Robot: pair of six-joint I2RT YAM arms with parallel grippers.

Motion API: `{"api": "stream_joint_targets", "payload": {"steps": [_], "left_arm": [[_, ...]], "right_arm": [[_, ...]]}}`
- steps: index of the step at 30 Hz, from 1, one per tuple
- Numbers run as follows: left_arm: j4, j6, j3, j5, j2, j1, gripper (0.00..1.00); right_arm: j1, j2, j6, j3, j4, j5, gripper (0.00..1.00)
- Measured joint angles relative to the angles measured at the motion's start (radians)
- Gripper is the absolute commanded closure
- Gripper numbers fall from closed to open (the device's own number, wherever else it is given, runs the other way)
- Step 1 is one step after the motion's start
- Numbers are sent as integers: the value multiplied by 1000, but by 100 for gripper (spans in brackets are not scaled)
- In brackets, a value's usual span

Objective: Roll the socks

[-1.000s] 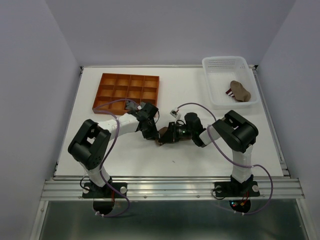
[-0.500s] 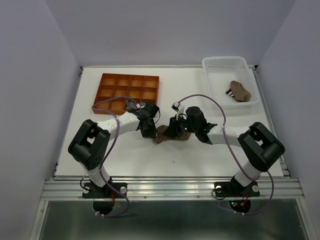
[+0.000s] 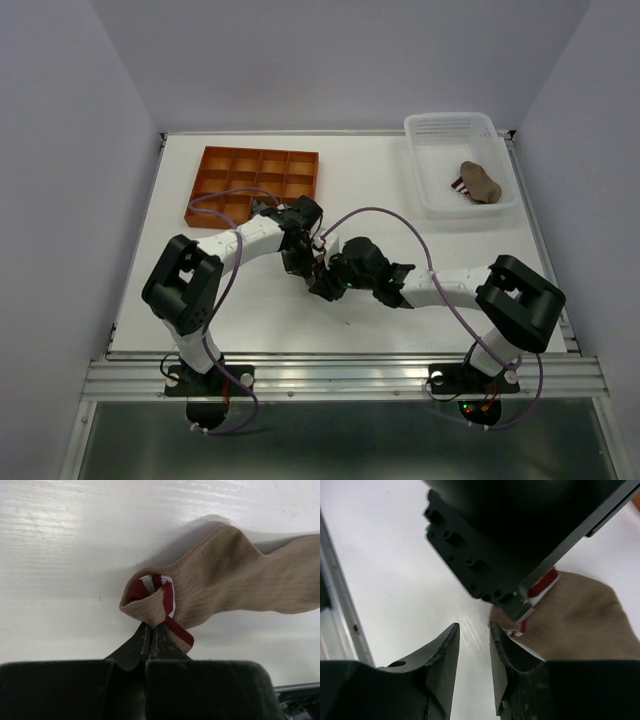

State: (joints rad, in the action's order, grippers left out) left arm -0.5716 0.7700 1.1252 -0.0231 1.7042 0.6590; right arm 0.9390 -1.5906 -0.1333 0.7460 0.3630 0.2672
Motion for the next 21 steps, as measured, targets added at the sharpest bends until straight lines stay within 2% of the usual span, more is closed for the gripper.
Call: {"api": "stream_joint_targets", "payload": {"steps": [12, 21], "left_arm": [[-78, -21, 14, -26, 35, -5, 100], [-110, -21, 18, -27, 46, -6, 100]], "right_arm": [[63, -76, 111, 72, -82, -244, 65], [98, -79, 119, 76, -106, -336, 65]]}}
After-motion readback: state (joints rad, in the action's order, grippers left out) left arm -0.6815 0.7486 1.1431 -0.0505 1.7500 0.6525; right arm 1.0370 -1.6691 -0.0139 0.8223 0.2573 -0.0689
